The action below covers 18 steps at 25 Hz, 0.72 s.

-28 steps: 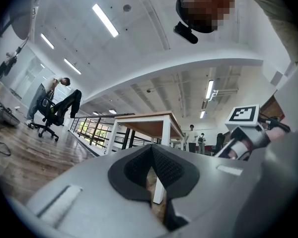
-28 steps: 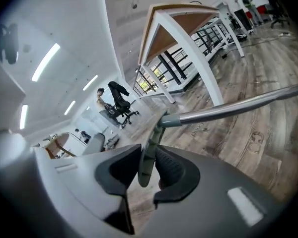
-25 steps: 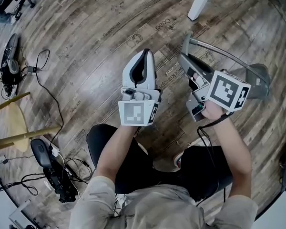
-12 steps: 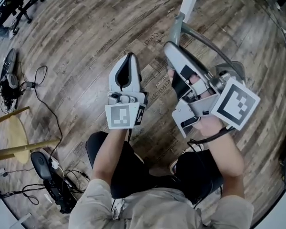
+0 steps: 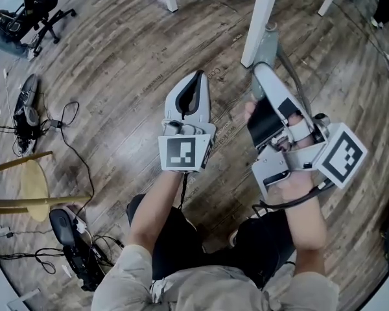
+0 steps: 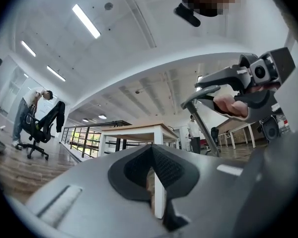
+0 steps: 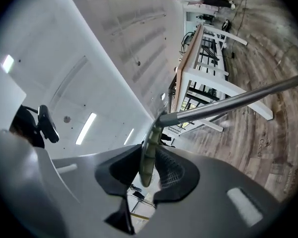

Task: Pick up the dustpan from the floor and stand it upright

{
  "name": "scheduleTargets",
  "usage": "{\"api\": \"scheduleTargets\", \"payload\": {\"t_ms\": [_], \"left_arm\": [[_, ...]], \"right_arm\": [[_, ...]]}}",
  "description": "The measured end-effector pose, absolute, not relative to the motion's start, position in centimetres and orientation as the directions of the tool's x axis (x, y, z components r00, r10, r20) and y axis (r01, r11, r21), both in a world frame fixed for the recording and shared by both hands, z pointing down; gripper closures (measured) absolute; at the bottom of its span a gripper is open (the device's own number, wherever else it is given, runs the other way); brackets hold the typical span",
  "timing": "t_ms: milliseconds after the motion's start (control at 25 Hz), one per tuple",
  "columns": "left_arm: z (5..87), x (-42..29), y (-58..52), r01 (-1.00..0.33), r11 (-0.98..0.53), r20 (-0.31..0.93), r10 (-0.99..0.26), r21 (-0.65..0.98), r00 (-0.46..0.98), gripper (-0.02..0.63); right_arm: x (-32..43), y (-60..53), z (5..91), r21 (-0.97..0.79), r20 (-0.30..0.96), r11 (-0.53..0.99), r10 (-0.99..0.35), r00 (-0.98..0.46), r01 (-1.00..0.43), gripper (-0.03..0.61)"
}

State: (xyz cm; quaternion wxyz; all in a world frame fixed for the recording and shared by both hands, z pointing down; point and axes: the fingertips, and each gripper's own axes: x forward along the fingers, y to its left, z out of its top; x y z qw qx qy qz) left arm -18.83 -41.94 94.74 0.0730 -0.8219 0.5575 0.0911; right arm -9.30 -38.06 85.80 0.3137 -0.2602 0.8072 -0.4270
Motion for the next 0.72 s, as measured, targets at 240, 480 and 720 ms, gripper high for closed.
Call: {"api": "scheduleTargets", "payload": {"t_ms": [240,480,720], "left_arm": [[84.2,-15.4,-44.6,-0.896,-0.419,-0.253,-0.86,-0.146,0.444,0.595],[75.1,-15.4,-50.2,-0.886,-0.438,-0.217,-0.86,-0.15,0.462,0.594],[63.7,-15.4,-49.9,-0.888,-0.444,-0.211,-0.862,-0.121,0.46,0.594]], "right_arm": [[-5.2,-42.1,74.8,-0.893,-0.314,0.445,-0.715,-0.624,-0.061,0.494],[-3.8,-47.5,68.1,-0.927,-0.292,0.374,-0.751,-0.593,-0.016,0.499],[-4.0,-47.2,64.0,-0.955,-0.236,0.296,-0.792,-0.562,-0.016,0.502]]}}
